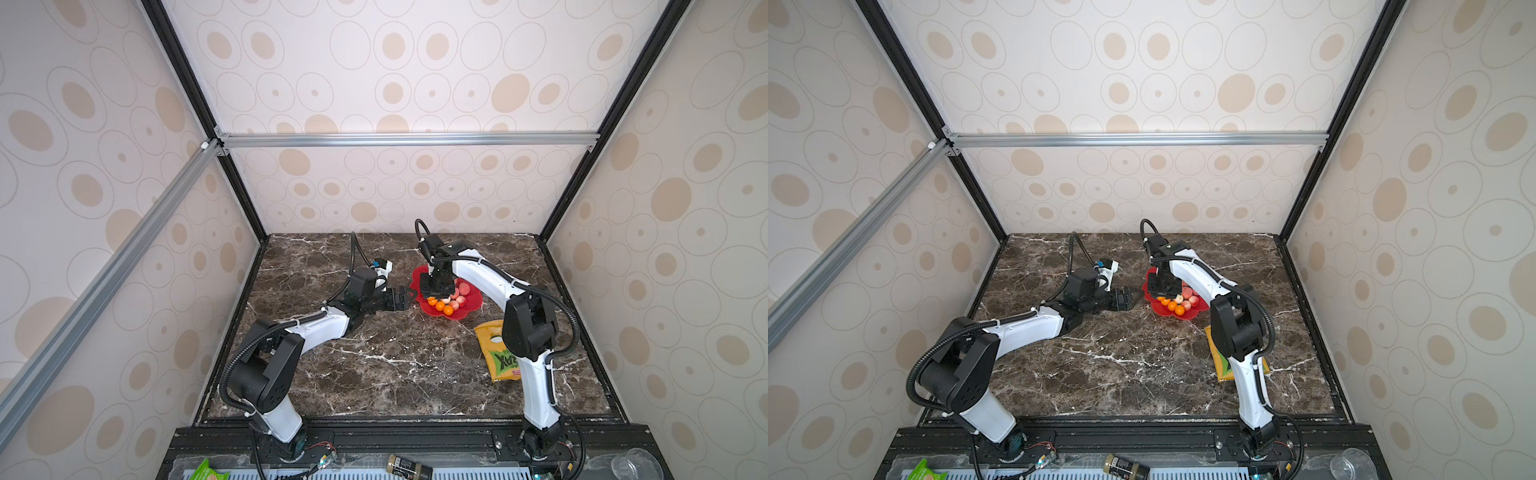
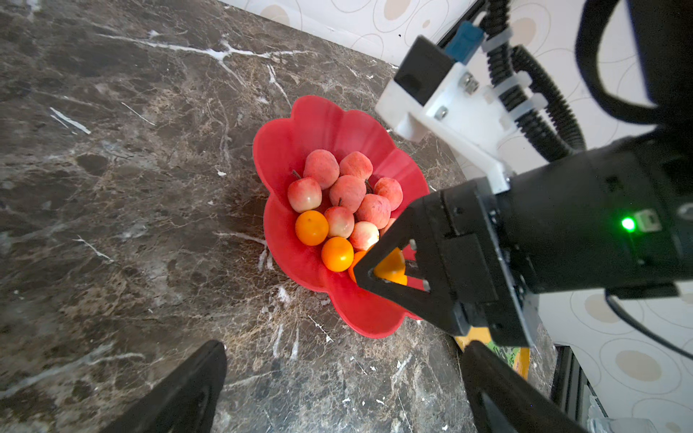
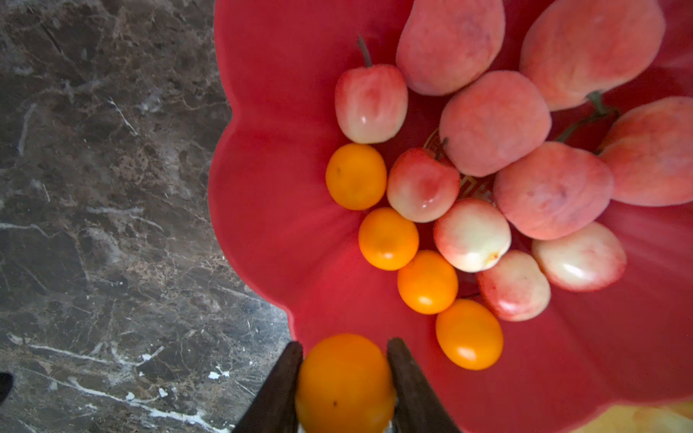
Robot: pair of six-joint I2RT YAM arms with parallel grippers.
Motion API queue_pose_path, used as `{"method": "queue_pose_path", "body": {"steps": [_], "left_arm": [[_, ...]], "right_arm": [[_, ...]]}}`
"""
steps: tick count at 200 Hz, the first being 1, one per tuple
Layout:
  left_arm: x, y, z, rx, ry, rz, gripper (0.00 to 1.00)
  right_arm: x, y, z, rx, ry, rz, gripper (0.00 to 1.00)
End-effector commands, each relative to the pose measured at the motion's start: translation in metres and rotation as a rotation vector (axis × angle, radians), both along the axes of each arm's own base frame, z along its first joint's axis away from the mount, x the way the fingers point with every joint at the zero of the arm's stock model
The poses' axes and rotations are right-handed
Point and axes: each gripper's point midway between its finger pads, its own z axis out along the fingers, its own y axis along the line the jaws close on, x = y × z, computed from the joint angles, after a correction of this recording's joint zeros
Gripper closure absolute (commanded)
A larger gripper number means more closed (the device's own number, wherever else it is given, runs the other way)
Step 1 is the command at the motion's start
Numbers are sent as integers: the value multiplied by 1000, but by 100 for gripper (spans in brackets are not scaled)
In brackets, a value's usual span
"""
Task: Arrange fruit in a fruit bowl
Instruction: Place the fruit in the fruit bowl.
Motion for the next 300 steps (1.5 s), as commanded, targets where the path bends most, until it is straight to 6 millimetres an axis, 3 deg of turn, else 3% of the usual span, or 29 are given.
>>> {"method": "queue_pose_path", "body": {"steps": [1, 67, 143, 300], "left_arm": [[10, -7, 14, -4, -57, -1, 1], [11, -6, 12, 2, -53, 1, 1], [8, -5, 8, -2, -44, 1, 1], [6, -4, 7, -7, -38, -2, 1]], "right_arm": [[-3, -1, -6, -14, 46, 13, 63], [5, -8, -20, -70, 58, 2, 63], [14, 0, -31, -61, 71, 4, 62], [12, 15, -40, 11, 116, 13, 57]]}}
